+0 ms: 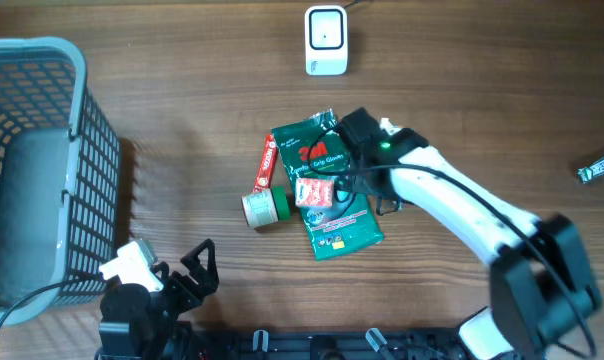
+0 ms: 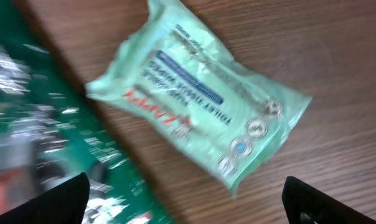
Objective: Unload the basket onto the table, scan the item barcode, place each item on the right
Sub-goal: 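Move the right gripper back over the pale green wipes pack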
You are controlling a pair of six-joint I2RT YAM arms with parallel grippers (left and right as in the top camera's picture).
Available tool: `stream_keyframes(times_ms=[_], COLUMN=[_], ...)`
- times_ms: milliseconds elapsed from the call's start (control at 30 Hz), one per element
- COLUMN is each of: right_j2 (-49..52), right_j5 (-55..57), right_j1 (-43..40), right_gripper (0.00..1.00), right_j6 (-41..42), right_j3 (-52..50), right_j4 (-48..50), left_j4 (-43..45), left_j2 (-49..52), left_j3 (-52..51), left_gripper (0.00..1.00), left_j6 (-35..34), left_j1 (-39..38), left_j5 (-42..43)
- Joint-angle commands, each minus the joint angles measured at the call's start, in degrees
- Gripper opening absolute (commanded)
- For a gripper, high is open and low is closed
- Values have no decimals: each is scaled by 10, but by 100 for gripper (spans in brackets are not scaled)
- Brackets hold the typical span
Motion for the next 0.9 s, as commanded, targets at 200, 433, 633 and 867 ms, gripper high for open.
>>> stream_keyframes(times_ms=[200,433,633,867], right_j2=[-118,-118,-108,-10], right_j5=[-169,-188,-166,-154], right_j1=[-127,-172,-172,-172], right_gripper=[100,97,96,4], right_j6=[200,156,121,111], right_j3=[-112,-254,-336,-372], right_j4=[44,244,420,506], left_j4=[2,2,2,2], left_j2=[0,0,0,0], left_j3=[-3,-3,-3,-3], left_gripper=[100,100,100,100], left_j6=[-1,-1,-1,-1], left_j1=[3,3,3,3], left_j5=[3,3,3,3])
